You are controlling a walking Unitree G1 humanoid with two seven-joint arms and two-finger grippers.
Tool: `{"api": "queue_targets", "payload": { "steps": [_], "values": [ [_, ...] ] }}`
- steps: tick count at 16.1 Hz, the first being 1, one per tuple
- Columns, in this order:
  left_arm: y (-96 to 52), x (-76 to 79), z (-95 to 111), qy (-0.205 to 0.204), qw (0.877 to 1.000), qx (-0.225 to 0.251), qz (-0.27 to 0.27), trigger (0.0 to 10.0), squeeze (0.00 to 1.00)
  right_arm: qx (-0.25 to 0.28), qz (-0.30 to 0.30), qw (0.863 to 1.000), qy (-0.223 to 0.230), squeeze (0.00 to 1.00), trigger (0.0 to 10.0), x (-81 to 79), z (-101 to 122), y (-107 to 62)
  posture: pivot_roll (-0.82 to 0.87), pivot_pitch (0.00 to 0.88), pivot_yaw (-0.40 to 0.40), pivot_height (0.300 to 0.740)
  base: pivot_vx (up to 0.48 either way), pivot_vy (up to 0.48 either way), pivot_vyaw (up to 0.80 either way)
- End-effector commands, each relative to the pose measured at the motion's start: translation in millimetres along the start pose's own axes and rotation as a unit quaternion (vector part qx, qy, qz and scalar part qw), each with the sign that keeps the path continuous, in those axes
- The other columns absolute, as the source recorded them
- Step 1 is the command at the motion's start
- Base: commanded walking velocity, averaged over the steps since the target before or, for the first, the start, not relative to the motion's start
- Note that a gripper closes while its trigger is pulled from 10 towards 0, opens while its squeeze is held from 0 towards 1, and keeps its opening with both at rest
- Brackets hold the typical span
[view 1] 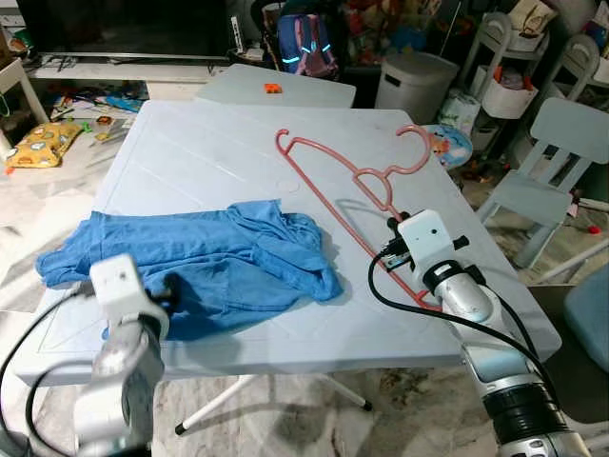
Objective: Hang hanger
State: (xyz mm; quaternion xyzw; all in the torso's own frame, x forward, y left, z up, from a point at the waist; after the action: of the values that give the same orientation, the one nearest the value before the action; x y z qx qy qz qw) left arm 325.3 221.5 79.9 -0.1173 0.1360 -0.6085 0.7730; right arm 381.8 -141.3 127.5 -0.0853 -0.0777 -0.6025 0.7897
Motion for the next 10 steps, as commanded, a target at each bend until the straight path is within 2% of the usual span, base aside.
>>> {"api": "queue_targets", "payload": {
  "steps": [1,5,8,10],
  "values": [
    [3.3,3.7,-4.7,0.000,1.000,-0.013,-0.013,0.0,0.00,-0.025,0.005,1.000,0.004,0.00,10.0,-3.8,-14.3,-3.2,-0.06,0.000,-0.061,0.740,0.000,0.000,0.00],
    [16.4,11.3,-12.7,-0.011,0.998,-0.048,-0.025,0.0,0.00,-0.022,0.009,1.000,0.003,0.00,10.0,-4.6,-12.3,-2.1,-0.06,0.000,-0.059,0.740,0.000,0.000,0.00],
    [17.7,10.8,-18.0,-0.014,0.998,-0.059,-0.025,0.0,0.00,-0.023,0.011,1.000,0.002,0.00,10.0,-4.3,-12.3,-2.4,-0.07,0.000,-0.058,0.740,0.000,0.000,0.00],
    [16.1,4.8,-26.4,-0.025,0.997,-0.073,-0.013,0.0,0.00,-0.025,0.011,1.000,0.003,0.00,10.0,-3.9,-12.9,-2.4,-0.07,0.000,-0.061,0.740,0.000,0.000,0.00]
  ]
}}
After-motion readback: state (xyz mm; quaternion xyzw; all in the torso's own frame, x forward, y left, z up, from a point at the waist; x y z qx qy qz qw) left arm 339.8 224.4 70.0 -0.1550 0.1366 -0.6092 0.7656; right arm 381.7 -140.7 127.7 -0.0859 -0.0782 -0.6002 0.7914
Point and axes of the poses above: a point about 5 cm out from each wrist's last joint towards the gripper, its own y axis pointing out of the wrist towards the gripper, its own z axis along the axis of the wrist's last joint, x = y × z, the point moved 6 cm from there along y, pointing out of the wrist towards the gripper, and after that the axes turned 14 degrees about y, right-handed, at the moved point
